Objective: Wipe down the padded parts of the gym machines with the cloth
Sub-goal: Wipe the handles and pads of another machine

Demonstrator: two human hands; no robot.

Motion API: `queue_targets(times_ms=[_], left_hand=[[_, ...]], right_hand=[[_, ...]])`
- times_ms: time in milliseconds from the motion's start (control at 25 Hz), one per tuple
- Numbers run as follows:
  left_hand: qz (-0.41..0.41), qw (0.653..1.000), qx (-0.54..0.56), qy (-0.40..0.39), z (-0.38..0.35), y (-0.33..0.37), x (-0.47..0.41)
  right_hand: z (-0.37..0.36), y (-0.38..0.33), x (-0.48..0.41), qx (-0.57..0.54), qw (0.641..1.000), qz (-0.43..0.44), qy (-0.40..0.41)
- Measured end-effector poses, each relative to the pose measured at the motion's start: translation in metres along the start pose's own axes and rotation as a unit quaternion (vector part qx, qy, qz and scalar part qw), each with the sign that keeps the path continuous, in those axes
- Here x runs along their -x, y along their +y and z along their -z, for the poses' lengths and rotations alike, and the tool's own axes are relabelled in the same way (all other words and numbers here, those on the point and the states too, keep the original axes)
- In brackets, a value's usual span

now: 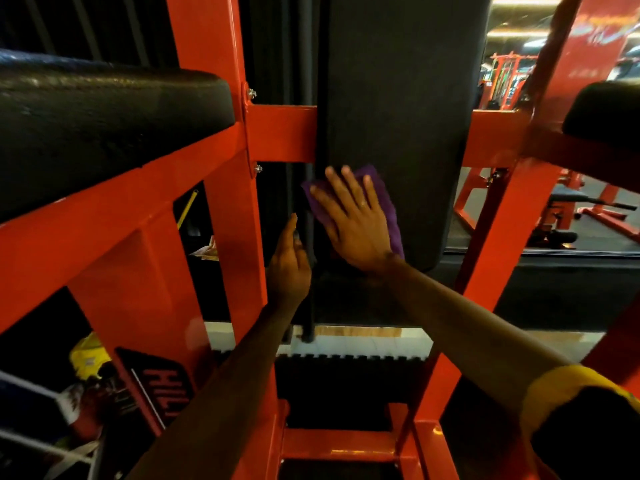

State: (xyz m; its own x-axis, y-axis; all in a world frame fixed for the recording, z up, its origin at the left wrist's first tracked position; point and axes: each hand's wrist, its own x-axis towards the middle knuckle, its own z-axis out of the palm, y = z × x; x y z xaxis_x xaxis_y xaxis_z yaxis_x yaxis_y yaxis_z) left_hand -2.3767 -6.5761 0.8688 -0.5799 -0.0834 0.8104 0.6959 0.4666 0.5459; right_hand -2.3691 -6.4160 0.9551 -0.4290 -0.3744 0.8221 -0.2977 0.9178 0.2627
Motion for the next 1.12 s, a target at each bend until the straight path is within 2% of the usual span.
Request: queue_targets(times_ms=[80, 120, 200, 280, 400, 560, 680, 840, 920, 1040, 1120], left_hand=[[0.003, 1.0, -0.001, -0.001, 0.004, -0.004, 0.0], [0.011, 1.0, -0.008, 0.008, 0.006, -0.003, 0.0], [0.022, 0.999, -0.025, 0.027, 0.01, -0.004, 0.0], [0.032, 0.998, -0.037, 0.031, 0.011, -0.005, 0.001], [-0.006, 0.999, -0.048, 0.023, 0.006, 0.003, -0.001], [-0.063, 0.995, -0.077, -0.012, -0.013, 0.017, -0.011], [-0.05, 0.996, -0.063, -0.033, -0.024, 0.022, -0.007], [-0.041, 0.996, -0.076, -0.035, -0.03, 0.025, -0.003], [-0.051, 0.993, -0.106, -0.019, -0.032, 0.027, -0.005], [-0.11, 0.982, -0.15, -0.018, -0.035, 0.03, -0.009], [-0.168, 0.969, -0.178, -0.033, -0.04, 0.033, -0.014]], right_hand=[[0.004, -0.011, -0.032, -0.014, 0.997, -0.074, 0.004], [0.002, -0.018, -0.036, -0.017, 0.997, -0.082, 0.001], [-0.01, -0.032, -0.012, -0.01, 0.999, -0.037, -0.009], [-0.021, -0.035, 0.032, 0.011, 0.998, 0.041, -0.055], [-0.024, -0.014, 0.081, 0.058, 0.989, 0.106, -0.091], [-0.005, 0.049, 0.113, 0.075, 0.988, 0.121, -0.068], [0.009, 0.082, 0.133, 0.091, 0.991, 0.081, -0.054], [-0.008, 0.038, 0.109, 0.035, 0.996, 0.049, -0.071], [-0.016, 0.022, 0.101, 0.02, 0.995, 0.06, -0.083], [-0.005, 0.049, 0.107, 0.042, 0.988, 0.117, -0.094], [0.005, 0.076, 0.117, 0.06, 0.989, 0.117, -0.065]])
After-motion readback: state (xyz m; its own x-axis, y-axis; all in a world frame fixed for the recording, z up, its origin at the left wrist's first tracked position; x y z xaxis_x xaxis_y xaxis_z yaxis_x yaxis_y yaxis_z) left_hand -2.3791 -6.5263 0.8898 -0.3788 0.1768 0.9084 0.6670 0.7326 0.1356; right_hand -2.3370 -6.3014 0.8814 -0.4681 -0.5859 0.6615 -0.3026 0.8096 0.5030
